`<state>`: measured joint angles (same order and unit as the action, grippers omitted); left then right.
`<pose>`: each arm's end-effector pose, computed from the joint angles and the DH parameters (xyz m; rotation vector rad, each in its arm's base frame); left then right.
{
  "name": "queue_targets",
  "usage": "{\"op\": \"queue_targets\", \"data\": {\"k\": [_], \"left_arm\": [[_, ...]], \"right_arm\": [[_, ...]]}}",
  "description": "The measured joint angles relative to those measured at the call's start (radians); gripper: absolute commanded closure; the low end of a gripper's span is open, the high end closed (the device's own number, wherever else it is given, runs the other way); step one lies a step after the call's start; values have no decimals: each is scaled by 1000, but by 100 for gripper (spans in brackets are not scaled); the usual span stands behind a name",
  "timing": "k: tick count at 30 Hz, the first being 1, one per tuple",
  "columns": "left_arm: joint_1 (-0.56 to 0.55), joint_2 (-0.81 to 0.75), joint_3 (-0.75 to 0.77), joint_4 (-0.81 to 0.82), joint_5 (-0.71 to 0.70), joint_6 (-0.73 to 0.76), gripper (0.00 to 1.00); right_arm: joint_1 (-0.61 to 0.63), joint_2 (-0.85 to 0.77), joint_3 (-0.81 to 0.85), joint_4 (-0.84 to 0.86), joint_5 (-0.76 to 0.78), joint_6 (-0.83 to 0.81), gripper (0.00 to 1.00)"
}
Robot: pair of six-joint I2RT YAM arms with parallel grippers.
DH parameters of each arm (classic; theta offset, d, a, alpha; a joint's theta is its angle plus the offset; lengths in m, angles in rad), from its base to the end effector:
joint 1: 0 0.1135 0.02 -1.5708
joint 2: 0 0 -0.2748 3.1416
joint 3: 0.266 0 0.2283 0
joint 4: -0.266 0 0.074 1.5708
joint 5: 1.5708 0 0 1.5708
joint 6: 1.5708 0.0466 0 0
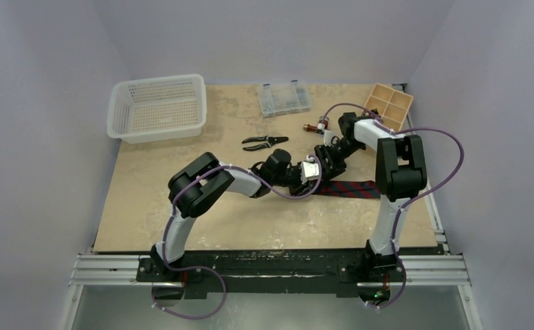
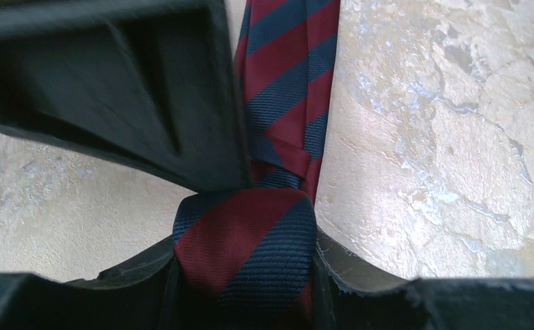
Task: Roll the ties
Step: Roll the tie at the center of the board.
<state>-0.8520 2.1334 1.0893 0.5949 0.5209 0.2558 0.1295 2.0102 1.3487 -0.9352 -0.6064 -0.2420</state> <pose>0.2672 -0.3406 0.1360 1.3663 1.5586 -0.8979 0.3384 0.0708 0.1620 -0.5402 2.9404 0.9360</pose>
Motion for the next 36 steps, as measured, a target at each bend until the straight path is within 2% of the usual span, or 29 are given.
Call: {"op": "queue_targets", "data": {"k": [5, 8, 15, 22, 27, 28, 29, 31, 34, 36], "left_arm": [[0, -14, 74, -186, -5, 63, 100], [-1, -14, 126, -293, -8, 100, 100], [-2, -14, 190, -442, -18, 163, 100], [-7, -14, 212, -494, -25, 199, 100], [-13, -15, 215, -504, -32, 210, 100], [-14, -15, 215, -504, -33, 212, 100], [-14, -15, 215, -505, -34, 214, 100], [-15, -15, 216, -507, -35, 219, 100], [-15, -15, 216, -509, -35, 220, 100], [-15, -16, 216, -512, -35, 220, 97]], "right_arm": [[-64, -1, 73, -47, -40, -59, 36], [-86, -12, 75, -72, -82, -81, 33], [-75, -93, -39, -88, -252, -61, 37], [-70, -84, -108, 13, -315, 31, 56], [-69, -83, -117, 74, -331, 76, 48], [-69, -82, -119, 83, -333, 80, 50], [-69, -79, -121, 93, -338, 85, 56], [-69, -69, -124, 115, -355, 94, 77], [-70, -66, -138, 137, -365, 103, 100], [-75, -66, -145, 138, -372, 99, 100]]}}
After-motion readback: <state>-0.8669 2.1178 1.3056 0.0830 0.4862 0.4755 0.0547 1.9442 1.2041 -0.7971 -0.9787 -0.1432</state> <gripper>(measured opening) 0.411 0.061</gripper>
